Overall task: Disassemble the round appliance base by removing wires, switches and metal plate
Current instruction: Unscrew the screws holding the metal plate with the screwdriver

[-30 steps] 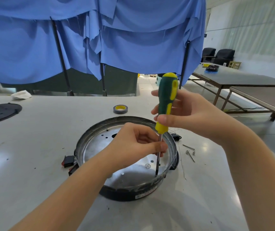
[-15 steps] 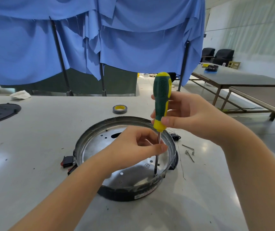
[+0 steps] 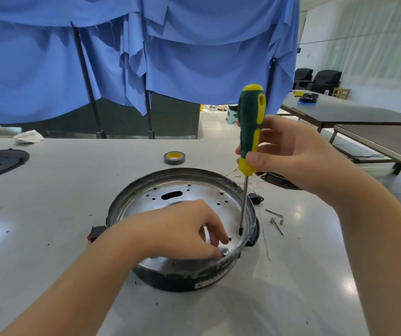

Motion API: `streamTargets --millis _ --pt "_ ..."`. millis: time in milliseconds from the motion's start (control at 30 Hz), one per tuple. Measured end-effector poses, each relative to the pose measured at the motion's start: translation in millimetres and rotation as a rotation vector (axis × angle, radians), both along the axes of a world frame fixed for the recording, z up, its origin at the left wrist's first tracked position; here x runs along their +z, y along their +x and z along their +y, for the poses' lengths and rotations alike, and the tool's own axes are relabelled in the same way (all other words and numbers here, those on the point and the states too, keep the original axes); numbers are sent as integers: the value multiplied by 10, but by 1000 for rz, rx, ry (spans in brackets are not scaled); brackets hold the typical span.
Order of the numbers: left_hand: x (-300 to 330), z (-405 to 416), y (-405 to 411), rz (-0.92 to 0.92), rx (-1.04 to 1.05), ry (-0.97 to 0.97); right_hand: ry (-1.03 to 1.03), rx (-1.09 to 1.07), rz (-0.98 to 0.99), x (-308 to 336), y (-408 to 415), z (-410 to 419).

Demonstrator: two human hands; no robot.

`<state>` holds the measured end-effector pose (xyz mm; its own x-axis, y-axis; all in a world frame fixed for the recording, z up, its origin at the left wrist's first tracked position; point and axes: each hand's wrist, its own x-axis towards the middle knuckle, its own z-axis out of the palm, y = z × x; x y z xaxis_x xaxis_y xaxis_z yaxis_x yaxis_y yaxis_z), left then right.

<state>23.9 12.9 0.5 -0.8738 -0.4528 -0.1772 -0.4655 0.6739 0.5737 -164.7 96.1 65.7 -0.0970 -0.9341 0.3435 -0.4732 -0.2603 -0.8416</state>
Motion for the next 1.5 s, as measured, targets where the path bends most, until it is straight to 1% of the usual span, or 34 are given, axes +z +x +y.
streamTargets --millis 167,400,733,1033,1333,1433,1500 --pt "-28 69 -53 -5 -16 -65 20 -20 112 -24 51 -22" --pt "-72 65 -88 14 -14 -168 43 -27 139 -38 51 -41" --pt "-123 120 -106 -65 -58 -219 61 -16 154 -57 62 -69" --pt "-107 126 -105 -85 -72 -231 59 -27 180 -60 68 -78" --pt "-131 97 -111 -76 -56 -214 45 -36 145 -56 75 -67" --pt "-118 70 -110 -34 -49 -175 1 -16 61 -28 88 -32" --pt "-97 33 -91 -4 -31 -103 -4 15 -16 -2 95 -7"
